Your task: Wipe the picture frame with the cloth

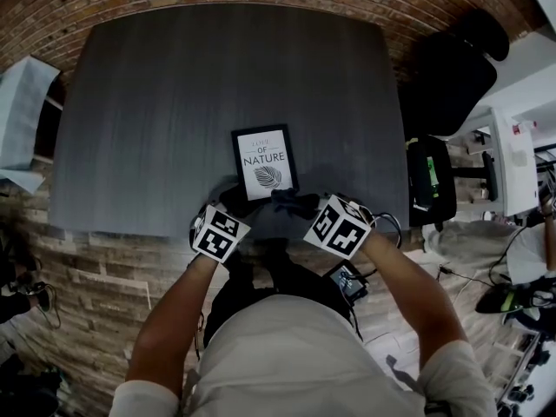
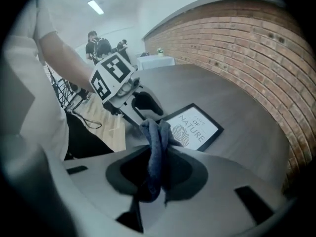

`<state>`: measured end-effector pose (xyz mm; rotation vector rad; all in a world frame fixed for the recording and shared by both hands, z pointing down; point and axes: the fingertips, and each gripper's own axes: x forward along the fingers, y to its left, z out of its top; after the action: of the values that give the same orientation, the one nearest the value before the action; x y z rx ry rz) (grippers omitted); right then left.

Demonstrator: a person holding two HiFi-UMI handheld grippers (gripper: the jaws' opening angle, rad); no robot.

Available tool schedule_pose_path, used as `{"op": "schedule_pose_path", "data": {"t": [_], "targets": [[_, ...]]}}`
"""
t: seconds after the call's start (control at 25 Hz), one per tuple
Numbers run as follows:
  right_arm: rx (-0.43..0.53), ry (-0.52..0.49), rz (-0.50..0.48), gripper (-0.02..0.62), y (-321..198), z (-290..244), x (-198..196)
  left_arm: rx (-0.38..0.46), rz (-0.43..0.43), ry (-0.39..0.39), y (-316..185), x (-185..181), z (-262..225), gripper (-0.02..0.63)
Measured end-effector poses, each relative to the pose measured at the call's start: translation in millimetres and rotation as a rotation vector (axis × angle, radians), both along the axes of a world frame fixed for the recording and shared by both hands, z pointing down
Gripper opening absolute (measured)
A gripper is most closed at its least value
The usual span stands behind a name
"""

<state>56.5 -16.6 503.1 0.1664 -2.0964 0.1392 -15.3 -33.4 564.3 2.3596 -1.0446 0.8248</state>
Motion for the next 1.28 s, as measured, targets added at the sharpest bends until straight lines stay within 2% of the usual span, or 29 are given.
{"op": "schedule_pose_path", "data": {"t": [0.08,0.12,0.2,0.28,0.32,0.44,0.6,0.84,0.96,1.04,1.2,1.28], "targets": [[0.016,-0.060,0.037,0.091,-3.9,-12.1,-4.0,0.013,-0.018,0.097,4.6,-3.0,-18.2,0.285],[0.007,-0.098,0.060,0.091,-5.1,-17.8,-7.0,0.016,-0.027,0.177,7.6,-3.2,-30.0,0.285],[-0.049,-0.199,0.118,0.091,-7.1,-30.4,-14.2,0.009,-0.050,0.384,14.2,-2.3,-54.7,0.287],[-0.152,-0.338,0.183,0.091,-8.1,-46.7,-23.1,0.002,-0.066,0.579,19.6,-1.2,-77.7,0.287],[-0.216,-0.412,0.209,0.091,-7.5,-55.7,-28.1,0.007,-0.060,0.642,21.6,-0.3,-87.1,0.287],[-0.411,-0.589,0.238,0.091,-1.4,-79.5,-42.1,0.029,0.010,0.759,26.1,6.2,-111.7,0.287],[-0.566,-0.708,0.250,0.091,2.4,-93.6,-56.1,0.018,0.078,0.974,27.9,11.0,-148.6,0.287],[-0.759,-0.840,0.299,0.091,6.3,-102.6,-70.1,-0.014,0.052,1.115,27.9,0.1,-157.3,0.275],[-0.830,-0.853,0.282,0.091,13.2,-101.8,-77.0,-0.063,0.079,1.177,34.4,2.5,-157.5,0.281],[-0.813,-0.813,0.273,0.091,15.6,-94.7,-80.5,-0.088,0.085,1.169,37.3,4.9,-152.8,0.281],[-0.662,-0.711,0.325,0.091,4.5,-73.0,-79.6,-0.096,0.018,1.098,33.7,-1.6,-135.4,0.225],[-0.603,-0.693,0.350,0.121,-3.9,-69.1,-79.2,-0.090,-0.007,1.091,30.2,-6.5,-132.8,0.211]]}}
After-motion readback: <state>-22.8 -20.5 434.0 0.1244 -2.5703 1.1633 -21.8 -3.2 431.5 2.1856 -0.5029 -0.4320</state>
